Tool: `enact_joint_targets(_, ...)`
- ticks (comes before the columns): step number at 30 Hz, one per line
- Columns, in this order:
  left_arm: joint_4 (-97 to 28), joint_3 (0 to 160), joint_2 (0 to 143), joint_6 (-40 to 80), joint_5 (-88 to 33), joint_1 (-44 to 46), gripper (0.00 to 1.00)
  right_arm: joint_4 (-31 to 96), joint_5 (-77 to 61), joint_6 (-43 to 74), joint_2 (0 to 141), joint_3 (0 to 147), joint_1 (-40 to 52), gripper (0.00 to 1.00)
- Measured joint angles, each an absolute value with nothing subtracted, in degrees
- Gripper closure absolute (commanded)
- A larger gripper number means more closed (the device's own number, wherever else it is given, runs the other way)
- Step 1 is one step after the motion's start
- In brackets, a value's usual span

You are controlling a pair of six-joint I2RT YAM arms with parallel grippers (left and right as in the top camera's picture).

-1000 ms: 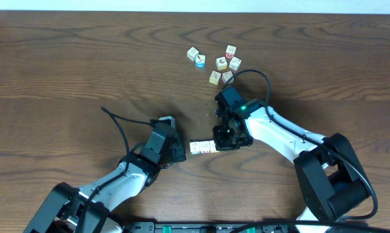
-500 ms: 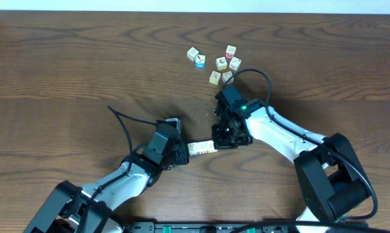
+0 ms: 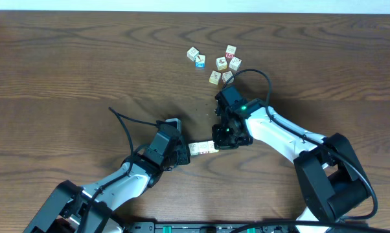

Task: Lift 3 blocks

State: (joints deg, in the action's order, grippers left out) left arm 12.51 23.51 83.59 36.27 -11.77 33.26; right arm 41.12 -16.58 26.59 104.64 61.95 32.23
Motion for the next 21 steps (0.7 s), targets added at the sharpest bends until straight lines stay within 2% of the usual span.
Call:
enact_joint_targets(8,11.4,23.7,83.6,36.0,-13.4,34.1,0.93,42.6,-11.7,26.7,104.6,61.9,34.0,0.99)
enact_joint_targets(21,8.4,24.9,83.5,36.2,-13.4,34.3,0.92,41.9,-12.0,26.7,104.6,61.8,34.2,0.99)
